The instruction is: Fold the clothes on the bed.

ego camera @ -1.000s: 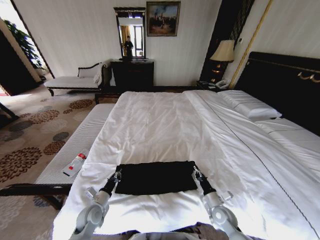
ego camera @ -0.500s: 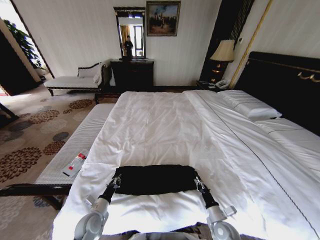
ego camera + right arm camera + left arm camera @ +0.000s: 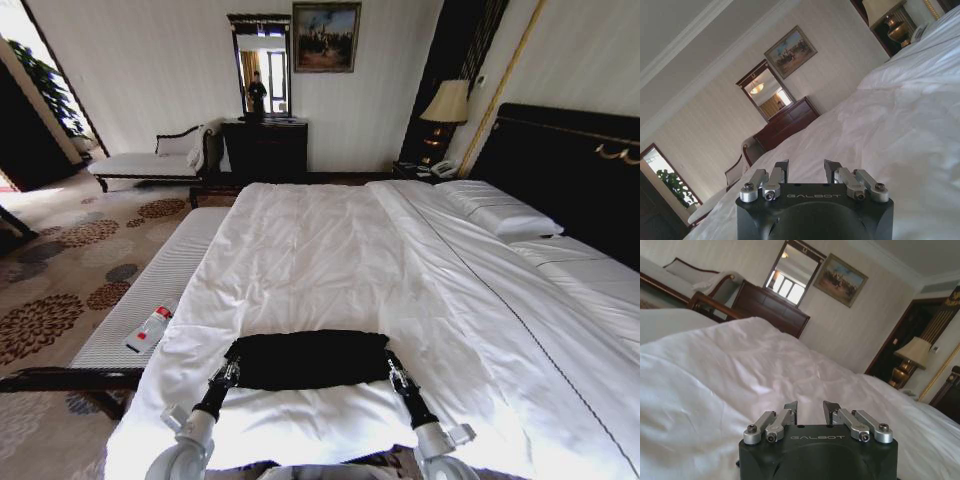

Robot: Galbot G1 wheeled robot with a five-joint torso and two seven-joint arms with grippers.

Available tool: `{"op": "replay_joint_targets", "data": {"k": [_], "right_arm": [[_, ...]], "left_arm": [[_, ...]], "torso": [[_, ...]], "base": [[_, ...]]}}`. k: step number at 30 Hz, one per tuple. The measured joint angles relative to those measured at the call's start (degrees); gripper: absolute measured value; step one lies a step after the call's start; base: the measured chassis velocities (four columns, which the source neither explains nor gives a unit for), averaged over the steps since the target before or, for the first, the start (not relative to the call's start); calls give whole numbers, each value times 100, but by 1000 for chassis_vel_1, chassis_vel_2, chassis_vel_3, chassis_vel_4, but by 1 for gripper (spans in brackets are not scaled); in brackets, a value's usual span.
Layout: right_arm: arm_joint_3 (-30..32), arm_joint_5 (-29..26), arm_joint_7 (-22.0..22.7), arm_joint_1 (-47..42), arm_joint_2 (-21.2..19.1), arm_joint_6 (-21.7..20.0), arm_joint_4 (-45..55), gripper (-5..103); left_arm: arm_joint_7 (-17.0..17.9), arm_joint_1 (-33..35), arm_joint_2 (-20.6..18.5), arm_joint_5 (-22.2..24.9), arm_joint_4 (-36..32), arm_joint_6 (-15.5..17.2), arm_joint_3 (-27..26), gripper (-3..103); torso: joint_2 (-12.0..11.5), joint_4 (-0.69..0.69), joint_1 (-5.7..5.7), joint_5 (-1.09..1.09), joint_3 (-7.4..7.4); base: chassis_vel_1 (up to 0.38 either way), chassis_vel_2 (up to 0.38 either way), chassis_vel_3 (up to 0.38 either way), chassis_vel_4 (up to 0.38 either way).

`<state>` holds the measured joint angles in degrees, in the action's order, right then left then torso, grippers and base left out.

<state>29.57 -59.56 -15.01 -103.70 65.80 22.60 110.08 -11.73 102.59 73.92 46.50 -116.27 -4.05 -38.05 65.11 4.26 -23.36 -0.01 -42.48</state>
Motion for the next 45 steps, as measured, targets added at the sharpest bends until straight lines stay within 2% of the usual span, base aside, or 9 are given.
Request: {"op": "replay_joint_targets", "data": {"k": [7, 8, 12, 17, 24, 31, 38, 41, 45], "right_arm": [[260, -149, 684, 187, 11, -68, 768, 56], [199, -109, 849, 355, 19, -161, 818, 67], [-506, 618, 1593, 1223, -228, -933, 311, 83], [-1138, 1437, 1915, 1676, -500, -1486, -223, 97], [-1281, 1953, 2141, 1439, -610, -1656, -412, 100], [-1211, 2136, 2374, 687, -759, -1638, -95, 100], [-1067, 2303, 3191, 32, -732, -1531, 239, 100], [-935, 2300, 3241, -117, -667, -1316, 477, 100], [-755, 1995, 3035, -297, -366, -798, 1016, 100]], "left_arm": [[308, -220, 0, 670, -972, 385, -483, 51], [520, -467, -2, 636, -1097, 661, -443, 56], [1020, -1070, 2, -1241, -582, 1276, 357, 78], [1208, -1212, 159, -2599, 122, 1396, 1091, 93], [1571, -805, 260, -3583, 539, 1534, 1280, 100], [1658, 165, 118, -3827, 43, 1542, 1129, 100], [1671, 831, 73, -4173, -158, 1213, 897, 100], [1668, 906, 86, -4047, -315, 979, 785, 100], [1564, 945, 266, -3071, -1081, 621, 424, 100]], "torso": [[1, -2, 0, 1, 0], [0, 0, 0, 2, 0], [-1, -2, -2, 2, -1], [-1, 0, -2, 1, -2], [-1, 0, -2, 1, -1], [0, 0, 0, 1, 0], [0, 0, 0, 1, 0], [0, 0, 0, 0, 0], [0, 0, 0, -1, 0]], "base": [[0, 0, 0, 0], [0, 0, 0, 0], [0, 0, 0, 0], [0, 0, 0, 0], [0, 0, 0, 0], [0, 0, 0, 0], [0, 0, 0, 0], [0, 0, 0, 0], [0, 0, 0, 0]]}}
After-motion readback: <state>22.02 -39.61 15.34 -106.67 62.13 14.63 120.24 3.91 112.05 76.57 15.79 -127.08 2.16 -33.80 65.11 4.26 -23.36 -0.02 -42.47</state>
